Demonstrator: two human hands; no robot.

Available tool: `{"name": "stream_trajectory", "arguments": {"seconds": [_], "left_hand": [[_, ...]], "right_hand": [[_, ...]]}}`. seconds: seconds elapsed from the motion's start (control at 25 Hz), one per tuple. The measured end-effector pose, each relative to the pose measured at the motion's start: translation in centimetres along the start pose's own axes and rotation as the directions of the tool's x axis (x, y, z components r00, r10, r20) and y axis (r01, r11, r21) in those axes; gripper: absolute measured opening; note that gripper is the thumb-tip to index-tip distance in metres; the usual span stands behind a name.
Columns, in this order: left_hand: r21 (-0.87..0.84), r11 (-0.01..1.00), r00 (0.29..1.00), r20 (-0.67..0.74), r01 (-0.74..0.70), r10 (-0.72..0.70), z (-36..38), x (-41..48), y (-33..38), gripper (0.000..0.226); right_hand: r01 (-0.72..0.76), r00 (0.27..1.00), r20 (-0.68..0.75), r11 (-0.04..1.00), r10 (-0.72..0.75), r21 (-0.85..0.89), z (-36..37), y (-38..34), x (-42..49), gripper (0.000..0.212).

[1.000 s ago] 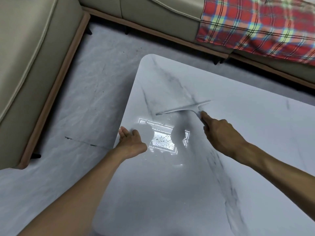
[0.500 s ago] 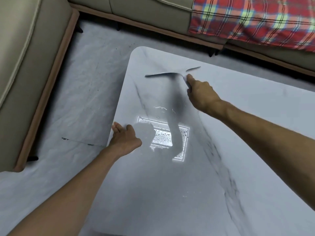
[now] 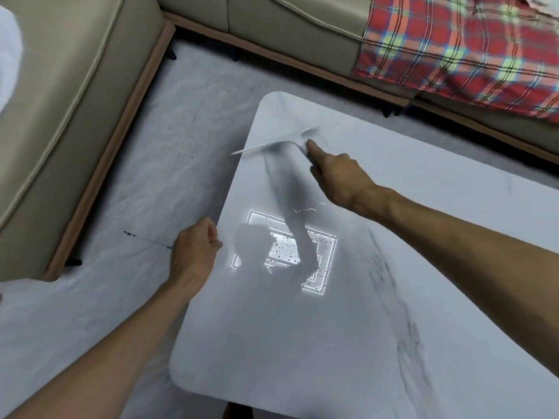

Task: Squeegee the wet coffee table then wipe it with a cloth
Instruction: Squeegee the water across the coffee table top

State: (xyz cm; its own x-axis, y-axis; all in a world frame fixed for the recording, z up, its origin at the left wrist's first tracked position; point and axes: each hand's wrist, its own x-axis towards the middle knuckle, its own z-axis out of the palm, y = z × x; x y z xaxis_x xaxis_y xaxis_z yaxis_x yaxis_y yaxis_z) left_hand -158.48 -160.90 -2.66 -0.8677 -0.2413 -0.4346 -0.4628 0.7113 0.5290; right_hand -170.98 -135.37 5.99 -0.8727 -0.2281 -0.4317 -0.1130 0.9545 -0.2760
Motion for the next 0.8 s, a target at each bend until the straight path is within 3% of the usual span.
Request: {"name": "stream_trajectory", "arguments": {"seconds": [0.2,0.36,0.56,0.68,0.8], "left_hand": [[-0.047,0.997,0.997,-0.056,0.055,-0.058,0.1,-1.5,-1.9,0.035],[0.014,0.999,0.999,-0.039,0.031,-0.031,0.6,-2.0,-1.2,0.037],[0.070,0.997,1.000,-0.016,0.016,-0.015,0.7,-2.4,-0.1,0.022],[0.114,0.993,0.999,-0.027,0.023,-0.021,0.9,-2.3,-0.1,0.021],[0.037,0.992,0.992,-0.028,0.123,-0.122,1.4,-2.5,-0.8,0.014]], "right_hand": [[0.040,0.996,0.076,0.999,-0.038,-0.016,4.6,-2.4,0.4,0.054],[0.082,0.987,0.149,0.990,-0.065,-0.112,6.4,1.8,-6.8,0.061],[0.125,0.980,0.182,0.953,-0.076,-0.275,3.9,6.8,-13.4,0.058],[0.209,0.974,0.141,0.942,-0.177,-0.263,3.2,4.7,-11.4,0.050],[0.376,0.920,0.211,0.896,-0.330,-0.235,5.5,-0.3,-7.8,0.046]]}}
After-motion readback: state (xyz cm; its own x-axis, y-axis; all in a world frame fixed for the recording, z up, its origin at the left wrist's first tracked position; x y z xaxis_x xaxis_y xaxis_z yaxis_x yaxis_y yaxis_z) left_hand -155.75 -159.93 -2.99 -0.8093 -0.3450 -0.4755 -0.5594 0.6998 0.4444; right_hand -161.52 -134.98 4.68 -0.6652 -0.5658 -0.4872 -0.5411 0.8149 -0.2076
